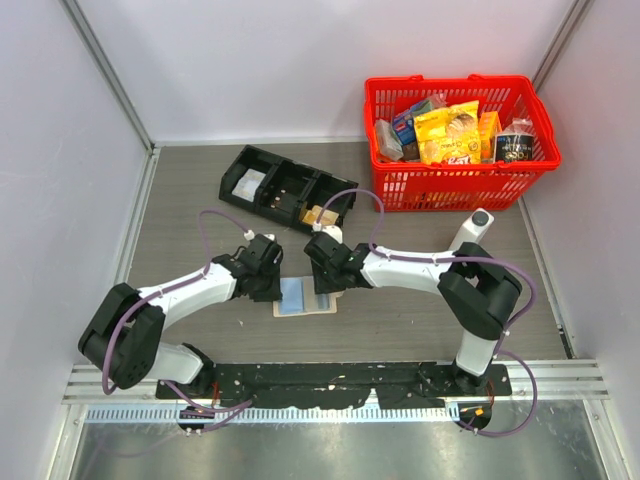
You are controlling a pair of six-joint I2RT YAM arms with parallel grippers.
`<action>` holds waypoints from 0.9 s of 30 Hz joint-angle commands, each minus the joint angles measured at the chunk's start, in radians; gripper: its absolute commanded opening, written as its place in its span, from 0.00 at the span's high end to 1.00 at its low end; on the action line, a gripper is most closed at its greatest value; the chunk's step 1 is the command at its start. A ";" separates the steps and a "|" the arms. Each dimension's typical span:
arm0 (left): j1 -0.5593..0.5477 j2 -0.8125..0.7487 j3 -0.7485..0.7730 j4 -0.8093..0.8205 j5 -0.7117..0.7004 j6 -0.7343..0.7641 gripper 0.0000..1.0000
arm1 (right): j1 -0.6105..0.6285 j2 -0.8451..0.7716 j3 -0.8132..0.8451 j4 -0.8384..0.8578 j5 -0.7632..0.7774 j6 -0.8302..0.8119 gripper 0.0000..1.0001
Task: Take the credit cards out of the card holder
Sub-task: Remove the credit card from the card holder.
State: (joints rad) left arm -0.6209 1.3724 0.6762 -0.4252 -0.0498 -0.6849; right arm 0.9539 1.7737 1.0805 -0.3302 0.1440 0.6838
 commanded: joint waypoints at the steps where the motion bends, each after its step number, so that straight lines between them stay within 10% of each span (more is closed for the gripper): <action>1: -0.003 0.005 -0.004 0.054 0.044 -0.019 0.74 | 0.017 -0.019 0.064 0.011 -0.018 -0.003 0.67; 12: -0.005 -0.004 -0.024 0.086 0.088 -0.044 0.76 | 0.034 -0.046 0.111 0.072 -0.124 -0.038 0.67; 27: -0.005 -0.006 -0.036 0.095 0.093 -0.056 0.77 | 0.017 -0.026 0.047 -0.119 0.148 0.065 0.50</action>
State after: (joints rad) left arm -0.6220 1.3724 0.6525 -0.3576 0.0261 -0.7300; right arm 0.9775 1.7733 1.1442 -0.4408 0.2470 0.7113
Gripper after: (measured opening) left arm 0.230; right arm 0.498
